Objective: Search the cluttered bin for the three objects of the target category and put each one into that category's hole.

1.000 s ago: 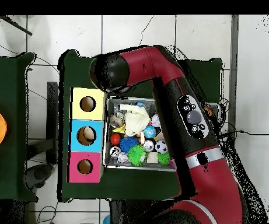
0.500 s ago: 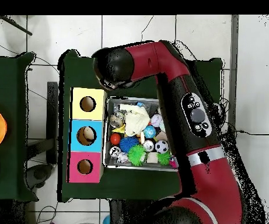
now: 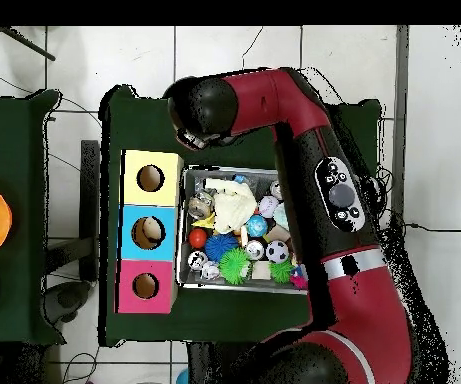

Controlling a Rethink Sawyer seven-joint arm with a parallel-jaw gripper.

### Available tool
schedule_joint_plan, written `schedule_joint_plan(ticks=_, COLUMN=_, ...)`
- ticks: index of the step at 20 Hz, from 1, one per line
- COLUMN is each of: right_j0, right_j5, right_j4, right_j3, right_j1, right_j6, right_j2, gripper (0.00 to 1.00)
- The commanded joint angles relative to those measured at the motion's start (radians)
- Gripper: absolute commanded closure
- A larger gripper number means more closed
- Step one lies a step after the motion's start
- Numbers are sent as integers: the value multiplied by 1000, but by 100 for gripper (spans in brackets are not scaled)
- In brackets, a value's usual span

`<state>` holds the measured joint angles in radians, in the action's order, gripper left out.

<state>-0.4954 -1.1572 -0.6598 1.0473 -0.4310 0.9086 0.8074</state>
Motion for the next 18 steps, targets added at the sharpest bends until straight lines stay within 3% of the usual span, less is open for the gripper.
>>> schedule_joint_plan(ticks=1, right_j0=-21, right_j5=-97, right_j4=-33, right_j3=-68, right_j1=87, right_j6=-344, right_j2=-15, gripper=0)
schedule_joint_plan(ticks=18, right_j0=-44, right_j5=-145, right_j4=-26, right_j3=-114, right_j1=107, right_j6=-433, right_j2=-31, gripper=0)
